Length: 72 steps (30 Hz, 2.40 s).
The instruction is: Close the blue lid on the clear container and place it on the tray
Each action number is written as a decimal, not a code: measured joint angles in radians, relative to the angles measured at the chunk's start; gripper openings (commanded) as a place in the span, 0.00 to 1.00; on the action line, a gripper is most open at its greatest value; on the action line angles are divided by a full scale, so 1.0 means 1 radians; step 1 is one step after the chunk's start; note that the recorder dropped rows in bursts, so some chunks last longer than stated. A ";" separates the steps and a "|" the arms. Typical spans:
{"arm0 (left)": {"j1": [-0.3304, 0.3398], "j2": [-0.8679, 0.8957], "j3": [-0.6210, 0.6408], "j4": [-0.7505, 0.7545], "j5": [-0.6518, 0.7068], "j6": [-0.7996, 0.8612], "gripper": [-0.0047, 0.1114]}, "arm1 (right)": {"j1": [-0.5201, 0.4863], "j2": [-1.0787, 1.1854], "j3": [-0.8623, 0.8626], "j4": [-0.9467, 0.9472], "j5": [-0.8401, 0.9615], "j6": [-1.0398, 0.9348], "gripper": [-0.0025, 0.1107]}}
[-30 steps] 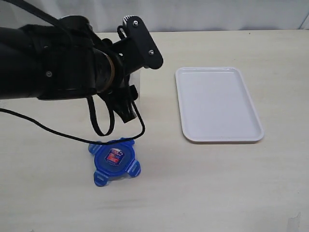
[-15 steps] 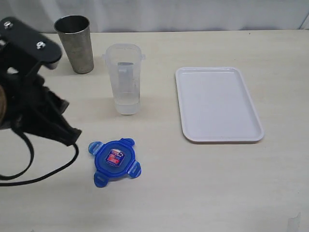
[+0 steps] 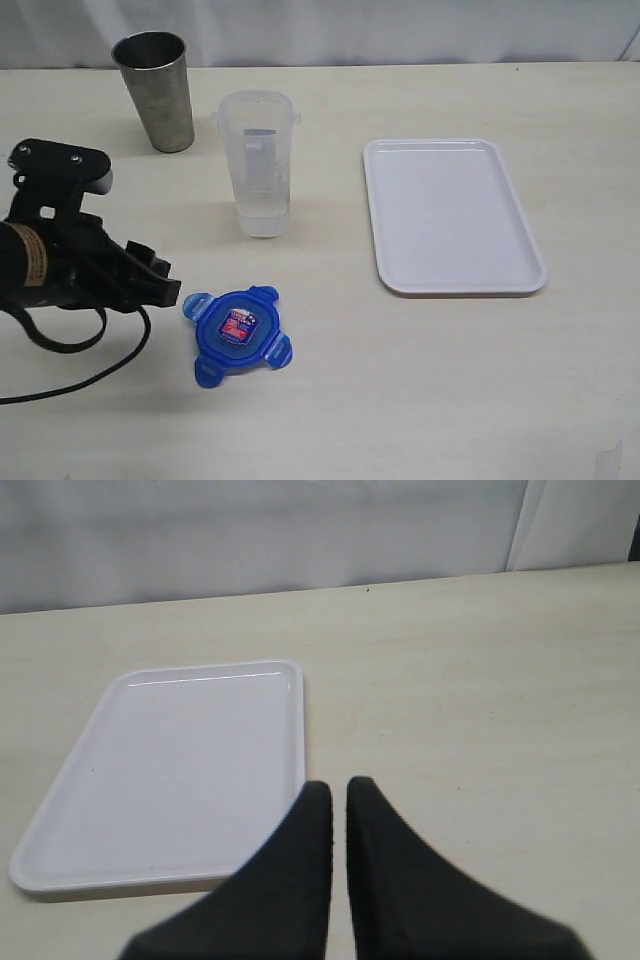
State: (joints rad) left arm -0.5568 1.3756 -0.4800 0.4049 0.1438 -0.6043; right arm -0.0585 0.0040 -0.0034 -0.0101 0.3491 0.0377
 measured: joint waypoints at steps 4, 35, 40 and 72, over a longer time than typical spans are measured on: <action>0.020 0.130 0.000 -0.002 -0.094 0.002 0.50 | 0.000 0.000 0.000 0.000 0.000 0.000 0.07; -0.175 0.189 0.191 0.033 -0.397 -0.012 0.58 | 0.000 0.000 0.000 0.000 0.000 0.000 0.07; -0.175 0.189 0.191 0.045 -0.434 -0.012 0.58 | 0.000 0.000 0.000 0.000 0.000 0.000 0.07; -0.175 0.317 0.096 0.039 -0.366 0.054 0.54 | 0.000 0.000 0.000 0.000 0.000 0.000 0.07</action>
State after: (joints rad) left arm -0.7323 1.6921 -0.3841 0.4435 -0.2219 -0.5502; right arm -0.0585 0.0040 -0.0034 -0.0101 0.3491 0.0377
